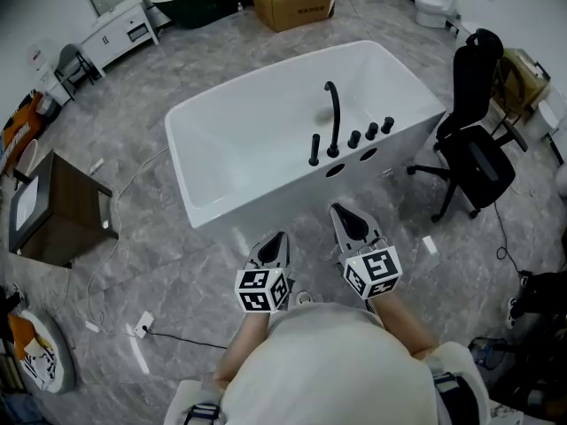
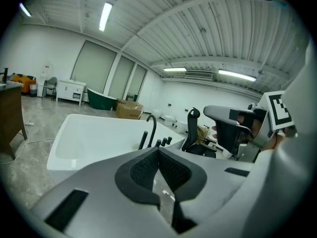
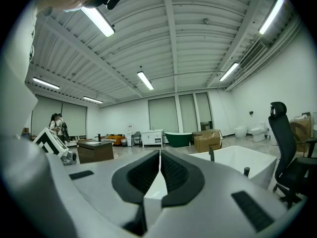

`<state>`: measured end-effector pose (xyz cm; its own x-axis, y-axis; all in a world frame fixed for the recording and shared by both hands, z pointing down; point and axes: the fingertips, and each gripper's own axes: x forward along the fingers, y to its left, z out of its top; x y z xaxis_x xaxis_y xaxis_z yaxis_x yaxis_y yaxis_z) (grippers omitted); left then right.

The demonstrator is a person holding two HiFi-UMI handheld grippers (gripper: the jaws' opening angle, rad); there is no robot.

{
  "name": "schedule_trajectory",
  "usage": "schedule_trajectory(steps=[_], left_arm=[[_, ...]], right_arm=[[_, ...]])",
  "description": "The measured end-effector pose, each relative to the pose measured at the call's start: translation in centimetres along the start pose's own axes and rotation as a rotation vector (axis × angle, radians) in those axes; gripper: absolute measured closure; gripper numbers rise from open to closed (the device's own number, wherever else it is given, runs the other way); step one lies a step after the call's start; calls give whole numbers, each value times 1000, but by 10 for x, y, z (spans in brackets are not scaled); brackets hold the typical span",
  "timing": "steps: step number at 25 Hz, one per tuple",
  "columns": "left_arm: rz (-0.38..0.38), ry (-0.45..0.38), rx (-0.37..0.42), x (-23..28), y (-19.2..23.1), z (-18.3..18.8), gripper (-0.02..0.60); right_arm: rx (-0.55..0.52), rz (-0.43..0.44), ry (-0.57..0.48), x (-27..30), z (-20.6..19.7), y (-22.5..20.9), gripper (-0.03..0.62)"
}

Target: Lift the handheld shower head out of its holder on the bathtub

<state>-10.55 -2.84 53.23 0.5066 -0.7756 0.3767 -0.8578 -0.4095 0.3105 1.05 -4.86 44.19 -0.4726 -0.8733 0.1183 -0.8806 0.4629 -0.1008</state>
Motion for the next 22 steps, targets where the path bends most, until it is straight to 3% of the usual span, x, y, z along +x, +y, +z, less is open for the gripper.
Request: schedule_trajectory(steps=[9,22], left_arm=[[-1,16,-15,27,38,12,561],[21,43,-58,59,55,15,561]], right_arm=[[12,-30,28,46,-10,-11,574],[11,-76,53,76,-11,-54,574]])
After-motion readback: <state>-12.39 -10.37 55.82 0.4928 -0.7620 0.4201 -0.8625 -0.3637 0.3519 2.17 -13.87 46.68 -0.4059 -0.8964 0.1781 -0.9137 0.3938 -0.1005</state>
